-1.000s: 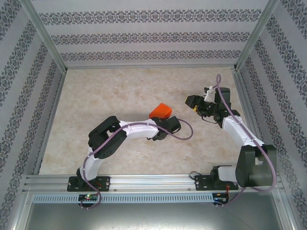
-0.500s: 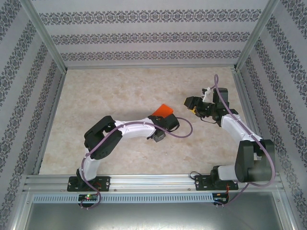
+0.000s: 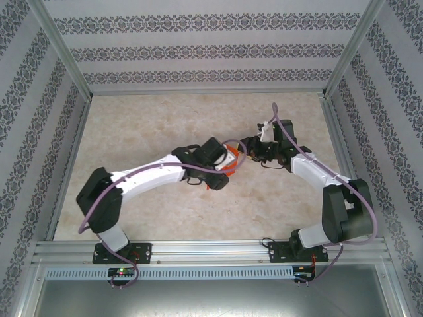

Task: Fold a paper plane with a square sheet of paper (pick it up from the middle)
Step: Turn over the paper at the center of the table, then fold the wing for the fifth time at the center of the table.

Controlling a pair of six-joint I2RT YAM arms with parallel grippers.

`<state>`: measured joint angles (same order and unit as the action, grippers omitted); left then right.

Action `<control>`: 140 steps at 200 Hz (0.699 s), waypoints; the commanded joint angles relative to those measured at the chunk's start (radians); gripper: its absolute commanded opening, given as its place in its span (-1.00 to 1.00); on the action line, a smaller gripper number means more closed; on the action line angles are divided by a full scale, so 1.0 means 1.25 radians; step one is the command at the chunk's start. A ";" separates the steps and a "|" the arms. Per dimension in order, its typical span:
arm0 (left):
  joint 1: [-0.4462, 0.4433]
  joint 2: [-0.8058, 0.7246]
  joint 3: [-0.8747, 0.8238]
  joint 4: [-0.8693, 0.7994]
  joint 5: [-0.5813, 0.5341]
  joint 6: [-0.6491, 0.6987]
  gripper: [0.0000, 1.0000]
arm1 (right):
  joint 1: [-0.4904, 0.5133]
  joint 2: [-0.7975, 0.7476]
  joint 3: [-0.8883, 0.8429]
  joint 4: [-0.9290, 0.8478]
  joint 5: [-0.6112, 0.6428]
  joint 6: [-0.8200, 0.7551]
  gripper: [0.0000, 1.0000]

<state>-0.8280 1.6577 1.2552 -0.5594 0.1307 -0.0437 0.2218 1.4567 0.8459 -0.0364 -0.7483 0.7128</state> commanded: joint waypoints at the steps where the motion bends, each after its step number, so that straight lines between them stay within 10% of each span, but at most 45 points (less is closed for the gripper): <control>1: 0.082 -0.086 -0.075 0.025 0.099 -0.100 0.17 | 0.044 0.023 0.032 0.025 0.014 0.011 -0.37; 60: 0.311 -0.146 -0.203 0.173 0.282 -0.256 0.17 | 0.202 0.120 0.089 0.016 0.083 0.010 -0.62; 140: 0.378 -0.073 -0.212 0.256 0.349 -0.330 0.14 | 0.258 0.242 0.115 -0.067 0.171 -0.064 -0.87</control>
<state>-0.3649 1.5444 0.9836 -0.2943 0.5220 -0.4217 0.5396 1.7409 0.9771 -0.0647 -0.5930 0.6876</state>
